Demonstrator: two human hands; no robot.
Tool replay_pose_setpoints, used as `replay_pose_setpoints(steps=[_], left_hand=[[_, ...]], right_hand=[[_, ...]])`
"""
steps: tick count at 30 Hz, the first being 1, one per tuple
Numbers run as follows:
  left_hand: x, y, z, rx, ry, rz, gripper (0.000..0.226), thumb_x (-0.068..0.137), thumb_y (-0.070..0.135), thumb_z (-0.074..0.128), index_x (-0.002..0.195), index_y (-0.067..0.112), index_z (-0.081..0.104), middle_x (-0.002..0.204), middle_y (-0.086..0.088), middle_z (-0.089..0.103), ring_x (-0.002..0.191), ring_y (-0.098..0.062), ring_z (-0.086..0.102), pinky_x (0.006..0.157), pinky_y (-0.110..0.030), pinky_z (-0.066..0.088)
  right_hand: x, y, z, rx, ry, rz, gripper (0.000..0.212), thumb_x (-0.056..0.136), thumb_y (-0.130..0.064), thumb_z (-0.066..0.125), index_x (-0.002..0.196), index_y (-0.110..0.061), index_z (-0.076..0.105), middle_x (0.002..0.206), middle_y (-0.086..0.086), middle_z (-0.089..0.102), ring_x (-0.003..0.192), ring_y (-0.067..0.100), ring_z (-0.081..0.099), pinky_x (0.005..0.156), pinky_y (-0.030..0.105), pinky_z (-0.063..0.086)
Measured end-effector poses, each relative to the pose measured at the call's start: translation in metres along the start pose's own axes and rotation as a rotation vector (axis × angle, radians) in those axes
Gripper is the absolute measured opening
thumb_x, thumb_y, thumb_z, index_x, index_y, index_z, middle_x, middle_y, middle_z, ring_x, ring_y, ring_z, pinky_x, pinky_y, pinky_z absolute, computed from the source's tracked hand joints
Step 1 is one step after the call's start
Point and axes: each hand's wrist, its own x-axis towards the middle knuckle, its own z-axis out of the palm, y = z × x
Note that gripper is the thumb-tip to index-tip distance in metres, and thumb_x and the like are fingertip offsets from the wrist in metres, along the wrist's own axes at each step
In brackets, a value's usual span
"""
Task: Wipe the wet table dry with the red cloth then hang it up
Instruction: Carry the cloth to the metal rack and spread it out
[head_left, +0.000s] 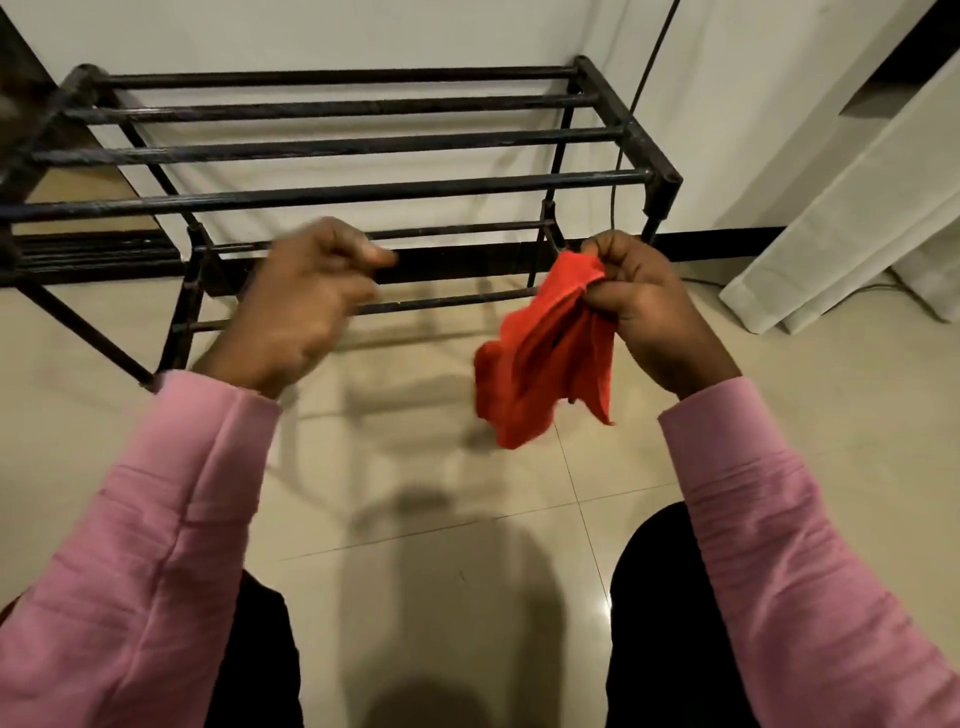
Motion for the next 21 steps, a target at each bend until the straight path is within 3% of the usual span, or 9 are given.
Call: replay_pose_setpoints(steps=[3, 6, 8, 10, 12, 13, 16, 19, 21], left_hand=[[-0.004, -0.023, 0.033, 0.314, -0.36, -0.112, 0.075, 0.077, 0.003, 0.077, 0.139, 0.023, 0.04, 0.143, -0.006, 0.046, 0.133, -0.017, 0.041, 0.108, -0.034, 0.037], [-0.007, -0.043, 0.058, 0.489, -0.559, -0.059, 0.111, 0.069, 0.026, 0.086, 0.152, 0.025, 0.014, 0.151, 0.004, 0.036, 0.137, -0.014, 0.037, 0.104, -0.022, 0.035], [-0.007, -0.05, 0.071, 0.42, -0.576, 0.014, 0.099, 0.069, 0.023, 0.086, 0.148, 0.024, 0.026, 0.138, 0.008, 0.049, 0.126, -0.01, 0.048, 0.099, -0.018, 0.04], [-0.001, -0.053, 0.075, 0.399, -0.498, 0.044, 0.06, 0.077, 0.022, 0.08, 0.129, 0.022, 0.051, 0.117, 0.005, 0.064, 0.105, -0.013, 0.063, 0.089, -0.027, 0.052], [0.006, -0.053, 0.074, 0.298, -0.364, 0.008, 0.014, 0.086, 0.02, 0.071, 0.099, 0.022, 0.065, 0.089, 0.002, 0.07, 0.077, -0.015, 0.068, 0.067, -0.037, 0.057], [0.008, -0.049, 0.072, 0.211, -0.302, -0.007, 0.007, 0.089, 0.017, 0.068, 0.09, 0.023, 0.065, 0.078, 0.005, 0.068, 0.068, -0.012, 0.065, 0.062, -0.034, 0.054], [0.012, -0.035, 0.07, 0.158, -0.157, 0.13, 0.014, 0.09, 0.014, 0.063, 0.082, 0.025, 0.061, 0.068, 0.012, 0.059, 0.063, -0.007, 0.055, 0.063, -0.03, 0.046], [0.007, -0.023, 0.073, 0.327, -0.126, 0.324, 0.008, 0.082, 0.022, 0.06, 0.089, 0.026, 0.062, 0.08, 0.01, 0.063, 0.076, -0.009, 0.059, 0.069, -0.031, 0.049], [0.005, -0.02, 0.076, 0.351, -0.102, 0.39, 0.012, 0.081, 0.021, 0.062, 0.092, 0.025, 0.062, 0.087, 0.005, 0.062, 0.081, -0.012, 0.059, 0.074, -0.035, 0.05]], right_hand=[[0.005, -0.003, 0.011, -0.011, -0.008, 0.011, 0.016, 0.072, -0.008, 0.055, 0.077, -0.023, 0.051, 0.067, -0.004, 0.05, 0.062, 0.012, 0.05, 0.059, 0.027, 0.042], [0.005, -0.004, 0.016, -0.06, -0.071, -0.077, 0.031, 0.071, -0.01, 0.068, 0.09, -0.029, 0.052, 0.074, -0.008, 0.056, 0.066, 0.01, 0.055, 0.062, 0.026, 0.045], [0.004, -0.006, 0.019, -0.136, -0.092, -0.139, 0.04, 0.069, -0.014, 0.077, 0.1, -0.029, 0.057, 0.089, -0.006, 0.062, 0.077, 0.008, 0.06, 0.069, 0.021, 0.048], [0.004, -0.009, 0.02, -0.184, -0.086, -0.168, 0.04, 0.067, -0.017, 0.082, 0.101, -0.028, 0.064, 0.097, -0.008, 0.064, 0.085, 0.006, 0.062, 0.074, 0.019, 0.048], [0.004, -0.01, 0.016, -0.223, -0.068, -0.166, 0.032, 0.065, -0.014, 0.085, 0.091, -0.022, 0.067, 0.09, -0.007, 0.066, 0.08, 0.006, 0.062, 0.072, 0.019, 0.049], [0.004, -0.009, 0.013, -0.26, -0.062, -0.152, 0.028, 0.065, -0.013, 0.086, 0.084, -0.02, 0.066, 0.081, -0.006, 0.064, 0.072, 0.005, 0.06, 0.066, 0.019, 0.048], [0.005, -0.003, 0.011, -0.379, -0.092, -0.074, 0.037, 0.063, -0.012, 0.086, 0.079, -0.022, 0.054, 0.07, -0.003, 0.057, 0.056, 0.004, 0.054, 0.053, 0.019, 0.044], [0.007, 0.0, 0.021, -0.478, -0.192, -0.047, 0.045, 0.064, -0.018, 0.084, 0.099, -0.03, 0.057, 0.085, -0.004, 0.066, 0.077, 0.009, 0.064, 0.068, 0.025, 0.051], [0.009, 0.0, 0.03, -0.511, -0.24, -0.126, 0.035, 0.072, -0.009, 0.075, 0.09, -0.037, 0.062, 0.08, -0.015, 0.066, 0.077, -0.002, 0.06, 0.069, 0.015, 0.045]])
